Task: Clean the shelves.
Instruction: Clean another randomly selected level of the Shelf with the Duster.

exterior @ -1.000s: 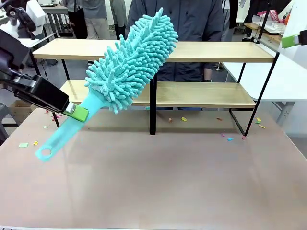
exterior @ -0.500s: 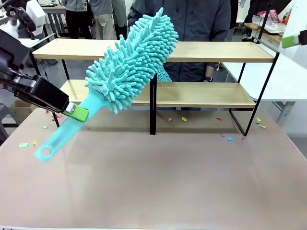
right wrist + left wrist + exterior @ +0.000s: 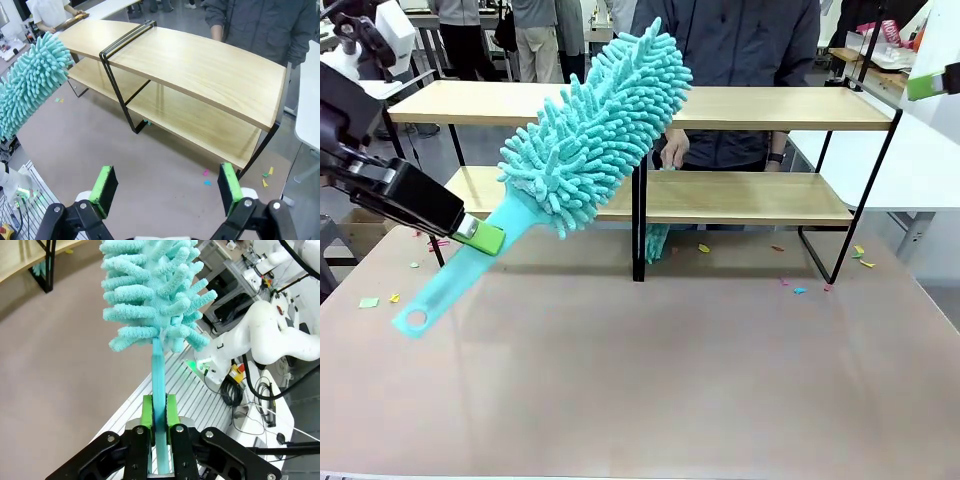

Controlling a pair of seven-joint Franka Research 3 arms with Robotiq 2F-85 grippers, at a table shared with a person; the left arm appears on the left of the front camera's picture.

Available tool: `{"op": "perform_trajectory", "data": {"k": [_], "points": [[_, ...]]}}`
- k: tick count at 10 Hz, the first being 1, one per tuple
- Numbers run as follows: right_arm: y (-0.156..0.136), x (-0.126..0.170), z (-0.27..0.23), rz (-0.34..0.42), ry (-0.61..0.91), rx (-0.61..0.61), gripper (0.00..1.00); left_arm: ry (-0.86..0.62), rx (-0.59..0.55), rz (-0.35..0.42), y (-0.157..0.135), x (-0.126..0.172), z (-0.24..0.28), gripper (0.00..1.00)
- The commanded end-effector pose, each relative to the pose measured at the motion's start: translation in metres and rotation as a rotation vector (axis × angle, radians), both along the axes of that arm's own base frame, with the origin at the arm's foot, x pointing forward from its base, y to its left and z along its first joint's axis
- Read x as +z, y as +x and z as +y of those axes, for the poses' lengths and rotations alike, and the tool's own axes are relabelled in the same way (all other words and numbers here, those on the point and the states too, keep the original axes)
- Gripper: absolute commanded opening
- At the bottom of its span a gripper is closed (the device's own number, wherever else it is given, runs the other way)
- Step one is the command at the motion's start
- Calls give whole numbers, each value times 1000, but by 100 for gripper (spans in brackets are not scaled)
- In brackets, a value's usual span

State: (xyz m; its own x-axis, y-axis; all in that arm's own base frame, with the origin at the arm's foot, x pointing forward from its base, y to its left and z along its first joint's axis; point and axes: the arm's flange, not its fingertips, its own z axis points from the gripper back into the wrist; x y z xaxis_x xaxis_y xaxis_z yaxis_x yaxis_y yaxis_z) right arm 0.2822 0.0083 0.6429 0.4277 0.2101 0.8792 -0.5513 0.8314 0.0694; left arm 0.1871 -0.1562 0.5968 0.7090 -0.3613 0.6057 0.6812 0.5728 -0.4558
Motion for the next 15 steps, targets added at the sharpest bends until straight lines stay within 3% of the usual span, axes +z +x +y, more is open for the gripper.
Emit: {"op": "perform_trajectory", "data": {"k": [1,2,5,6,9,10,11,12,15], "points": [[0,-2,-1,-1,-2,5,100,4,-82,18,22,54,57,12],[0,-2,-1,-1,-2,5,100,-5,-43,-16,32,68,86,12],[0,-2,-1,-1,-2,5,100,-33,10,4,57,105,155,12],[0,-2,-1,-1,-2,5,100,-36,23,6,58,116,187,12],[0,-2,-1,-1,-2,5,100,41,314,48,49,125,295,12],[0,-2,-1,-1,-2,5,100,-1,279,44,42,122,315,12],[0,-2,-1,-1,-2,5,100,-67,369,0,41,120,326,12],[0,-2,-1,-1,-2,5,100,1,303,49,39,122,309,12],[0,-2,-1,-1,-2,5,100,1,303,49,39,122,309,12]]}}
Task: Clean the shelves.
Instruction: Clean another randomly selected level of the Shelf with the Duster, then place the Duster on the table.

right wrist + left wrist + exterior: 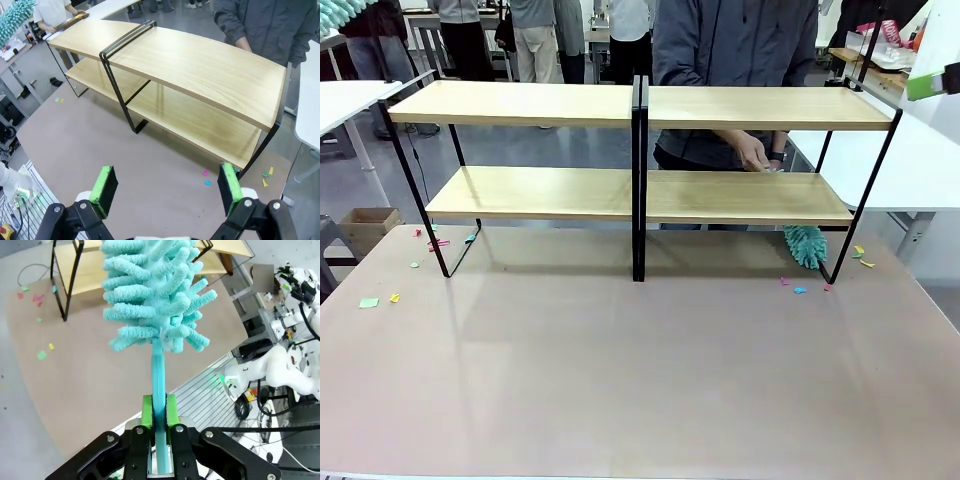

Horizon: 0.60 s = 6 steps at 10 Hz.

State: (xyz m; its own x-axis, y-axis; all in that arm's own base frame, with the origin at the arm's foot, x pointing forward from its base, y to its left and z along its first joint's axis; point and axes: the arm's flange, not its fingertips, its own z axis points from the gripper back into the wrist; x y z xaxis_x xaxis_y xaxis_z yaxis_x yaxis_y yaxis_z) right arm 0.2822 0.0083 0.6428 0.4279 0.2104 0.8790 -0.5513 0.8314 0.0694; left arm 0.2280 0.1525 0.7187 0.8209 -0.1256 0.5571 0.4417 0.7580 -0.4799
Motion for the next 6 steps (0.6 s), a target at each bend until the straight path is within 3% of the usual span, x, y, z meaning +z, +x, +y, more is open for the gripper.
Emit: {"op": "perform_trajectory", "data": {"k": [1,6], "points": [[0,-1,-1,-1,-2,5,100,-11,-12,-11,-2,0,0,12],[0,-1,-1,-1,-2,5,100,-11,-12,-11,-2,0,0,12]]}}
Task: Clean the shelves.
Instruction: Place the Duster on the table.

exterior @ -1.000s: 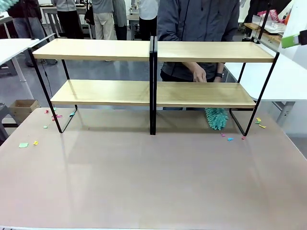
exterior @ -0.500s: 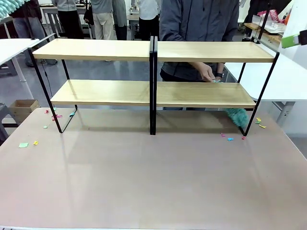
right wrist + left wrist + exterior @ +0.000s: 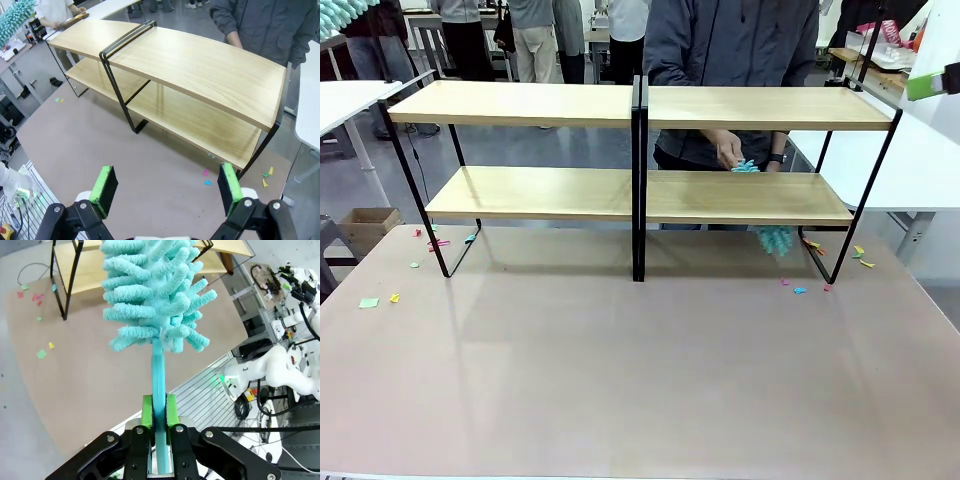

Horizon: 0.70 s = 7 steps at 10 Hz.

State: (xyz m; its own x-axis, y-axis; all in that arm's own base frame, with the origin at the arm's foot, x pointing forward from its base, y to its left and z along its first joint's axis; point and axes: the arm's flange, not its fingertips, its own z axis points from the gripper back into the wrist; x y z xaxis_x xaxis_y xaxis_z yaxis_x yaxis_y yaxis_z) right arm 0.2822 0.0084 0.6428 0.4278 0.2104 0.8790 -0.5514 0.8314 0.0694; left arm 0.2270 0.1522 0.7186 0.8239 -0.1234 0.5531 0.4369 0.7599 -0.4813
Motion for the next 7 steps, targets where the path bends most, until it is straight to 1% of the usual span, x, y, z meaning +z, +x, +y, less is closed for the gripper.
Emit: {"op": "perform_trajectory", "data": {"k": [1,6,7], "points": [[0,-1,-1,-1,-2,5,100,-12,-15,-16,-1,0,0,12],[0,0,0,0,0,0,100,-12,-15,-16,-1,0,0,12],[0,24,30,-61,-114,159,100,0,0,0,0,0,0,12]]}}
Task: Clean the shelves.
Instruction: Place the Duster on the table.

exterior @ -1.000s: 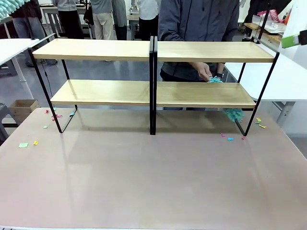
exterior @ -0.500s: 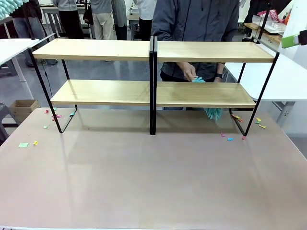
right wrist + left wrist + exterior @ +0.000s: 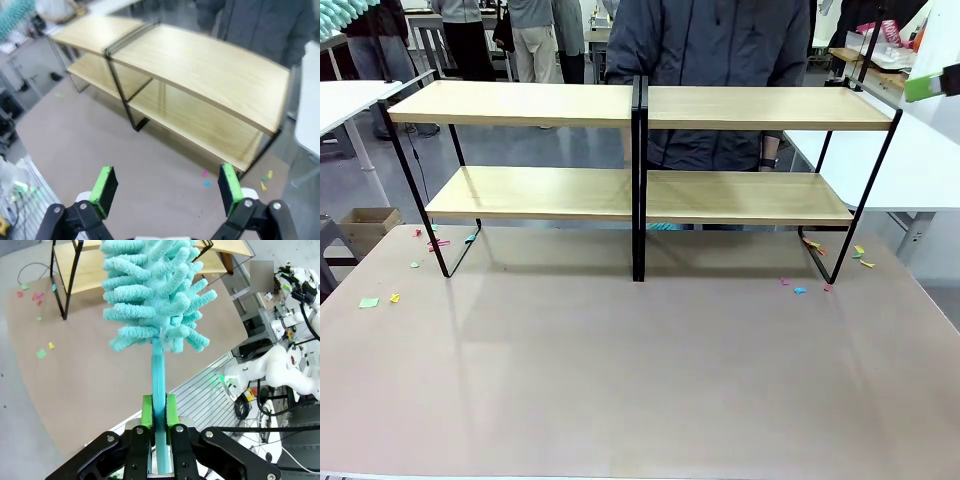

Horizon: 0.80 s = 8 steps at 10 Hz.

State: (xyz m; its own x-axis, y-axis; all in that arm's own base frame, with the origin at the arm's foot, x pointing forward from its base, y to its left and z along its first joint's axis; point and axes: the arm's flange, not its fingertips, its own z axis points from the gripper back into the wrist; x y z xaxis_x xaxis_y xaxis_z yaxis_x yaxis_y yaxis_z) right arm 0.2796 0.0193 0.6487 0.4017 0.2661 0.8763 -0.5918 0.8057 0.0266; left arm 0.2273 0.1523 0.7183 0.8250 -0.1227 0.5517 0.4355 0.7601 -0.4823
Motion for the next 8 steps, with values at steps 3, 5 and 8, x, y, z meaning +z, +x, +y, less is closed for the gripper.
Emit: {"op": "perform_trajectory", "data": {"k": [3,5,8], "points": [[20,-22,68,246,160,341,100,280,-716,318,30,-37,-66,12],[29,-80,62,639,279,375,100,269,-938,381,53,-87,-90,12],[40,-156,-3,989,255,236,100,218,-1059,338,86,-143,-113,12]]}}
